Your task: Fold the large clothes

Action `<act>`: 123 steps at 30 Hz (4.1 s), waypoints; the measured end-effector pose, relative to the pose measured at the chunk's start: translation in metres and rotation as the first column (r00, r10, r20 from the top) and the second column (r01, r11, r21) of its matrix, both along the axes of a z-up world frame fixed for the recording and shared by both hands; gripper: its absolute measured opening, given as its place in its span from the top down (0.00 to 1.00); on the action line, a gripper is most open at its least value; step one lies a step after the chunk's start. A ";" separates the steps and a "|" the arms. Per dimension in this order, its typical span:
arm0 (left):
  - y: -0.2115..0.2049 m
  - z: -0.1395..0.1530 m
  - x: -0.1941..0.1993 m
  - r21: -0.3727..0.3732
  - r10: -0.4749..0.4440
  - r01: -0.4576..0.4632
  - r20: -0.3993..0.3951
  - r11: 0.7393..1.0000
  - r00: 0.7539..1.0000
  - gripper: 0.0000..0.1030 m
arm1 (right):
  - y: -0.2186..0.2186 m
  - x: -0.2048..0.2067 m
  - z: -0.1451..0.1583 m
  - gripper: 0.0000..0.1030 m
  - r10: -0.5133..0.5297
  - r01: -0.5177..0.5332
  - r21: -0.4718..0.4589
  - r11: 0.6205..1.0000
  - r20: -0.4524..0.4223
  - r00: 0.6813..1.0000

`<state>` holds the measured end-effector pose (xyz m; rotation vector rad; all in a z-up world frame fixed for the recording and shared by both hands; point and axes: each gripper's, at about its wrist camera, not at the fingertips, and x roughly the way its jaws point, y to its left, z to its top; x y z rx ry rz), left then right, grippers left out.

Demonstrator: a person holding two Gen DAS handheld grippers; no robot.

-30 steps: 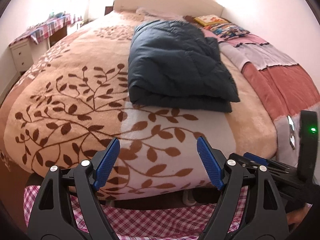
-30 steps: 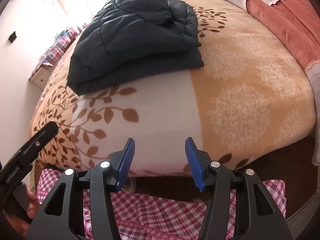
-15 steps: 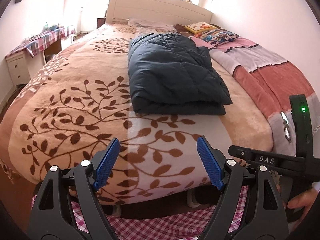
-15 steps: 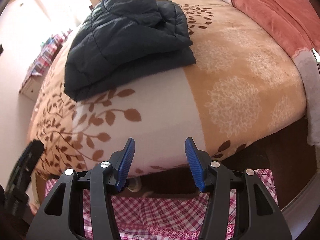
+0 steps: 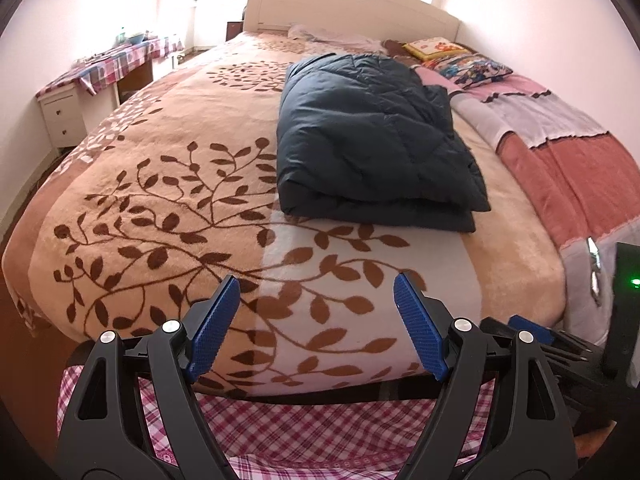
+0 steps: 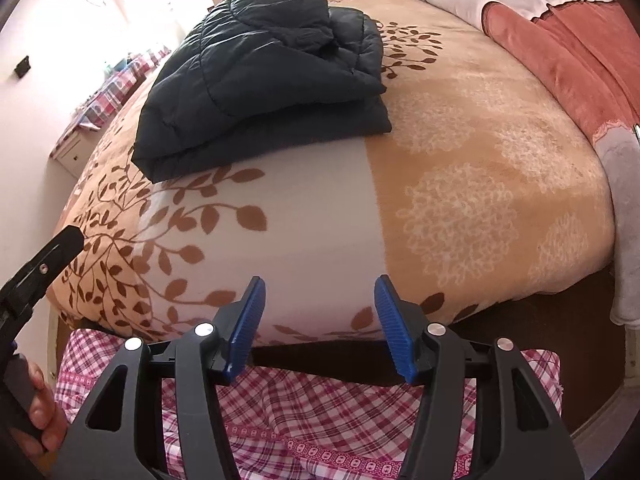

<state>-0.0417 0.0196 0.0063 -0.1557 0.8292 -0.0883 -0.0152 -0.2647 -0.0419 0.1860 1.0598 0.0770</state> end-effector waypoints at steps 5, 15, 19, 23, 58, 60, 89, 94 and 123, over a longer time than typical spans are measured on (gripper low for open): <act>-0.004 -0.012 0.009 -0.011 0.025 -0.025 -0.057 1.000 0.998 0.24 | -0.010 0.001 -0.007 0.45 0.004 -0.004 0.006 1.000 0.007 1.000; -0.016 -0.024 0.019 0.038 0.029 -0.026 -0.103 0.999 0.994 0.24 | -0.020 0.011 -0.028 0.45 0.034 -0.032 0.060 0.998 -0.034 0.999; -0.020 -0.028 0.021 0.045 0.036 -0.031 -0.120 0.998 0.992 0.23 | -0.016 0.014 -0.029 0.45 0.061 -0.059 0.059 0.997 -0.028 0.998; -0.023 -0.028 0.027 0.042 0.056 -0.051 -0.138 0.998 0.989 0.23 | -0.015 0.015 -0.029 0.45 0.082 -0.081 0.053 0.995 -0.024 0.996; -0.029 -0.031 0.026 0.117 0.057 -0.041 -0.137 0.992 0.989 0.23 | -0.012 0.014 -0.020 0.41 0.100 -0.100 0.000 0.995 0.005 0.995; -0.026 -0.034 0.026 0.110 0.068 -0.053 -0.136 0.993 0.988 0.23 | -0.008 0.014 -0.021 0.41 0.108 -0.108 -0.011 0.994 0.003 0.994; -0.040 -0.034 0.022 0.180 0.037 -0.013 -0.132 0.984 0.991 0.23 | -0.011 0.016 -0.025 0.41 0.098 -0.098 0.018 0.995 -0.010 0.995; -0.042 -0.032 0.020 0.182 0.033 -0.010 -0.125 0.983 0.992 0.23 | -0.011 0.016 -0.024 0.40 0.099 -0.099 0.019 0.995 -0.006 0.995; -0.047 -0.023 0.013 0.172 -0.001 0.019 -0.102 0.985 0.995 0.35 | -0.010 0.011 -0.017 0.40 0.104 -0.104 0.009 0.995 0.015 0.995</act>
